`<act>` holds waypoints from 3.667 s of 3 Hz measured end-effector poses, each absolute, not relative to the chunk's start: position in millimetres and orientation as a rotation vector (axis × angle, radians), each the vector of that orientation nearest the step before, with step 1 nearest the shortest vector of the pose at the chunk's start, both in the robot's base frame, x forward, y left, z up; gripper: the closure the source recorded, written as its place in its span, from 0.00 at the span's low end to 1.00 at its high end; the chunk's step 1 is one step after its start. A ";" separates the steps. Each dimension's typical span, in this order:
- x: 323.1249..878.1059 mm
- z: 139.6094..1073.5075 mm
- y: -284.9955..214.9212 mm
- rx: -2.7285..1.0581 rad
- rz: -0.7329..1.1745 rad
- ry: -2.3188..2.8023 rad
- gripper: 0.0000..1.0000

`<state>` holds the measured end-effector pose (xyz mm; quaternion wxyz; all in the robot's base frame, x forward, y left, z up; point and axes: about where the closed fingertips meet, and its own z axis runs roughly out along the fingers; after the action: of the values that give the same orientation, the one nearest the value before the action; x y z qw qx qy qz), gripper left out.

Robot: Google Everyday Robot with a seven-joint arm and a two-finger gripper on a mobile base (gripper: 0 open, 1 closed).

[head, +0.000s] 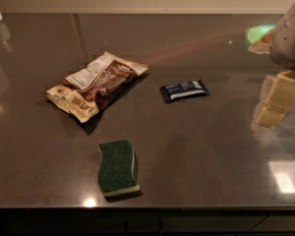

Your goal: Move sponge near rxbar blueberry

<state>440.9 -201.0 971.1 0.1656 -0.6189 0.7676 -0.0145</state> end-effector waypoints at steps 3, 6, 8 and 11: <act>426.2 909.3 -109.3 -1.869 0.337 1.938 0.00; 399.8 857.4 -11.9 -1.966 0.512 1.749 0.00; 383.7 841.5 31.9 -2.025 0.542 1.666 0.00; 369.3 837.5 54.6 -2.057 0.561 1.668 0.34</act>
Offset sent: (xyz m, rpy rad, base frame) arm -0.0085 0.0974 -0.0713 0.2996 0.0927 0.2228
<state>369.3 54.6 837.5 0.2156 -0.7419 0.6018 0.2023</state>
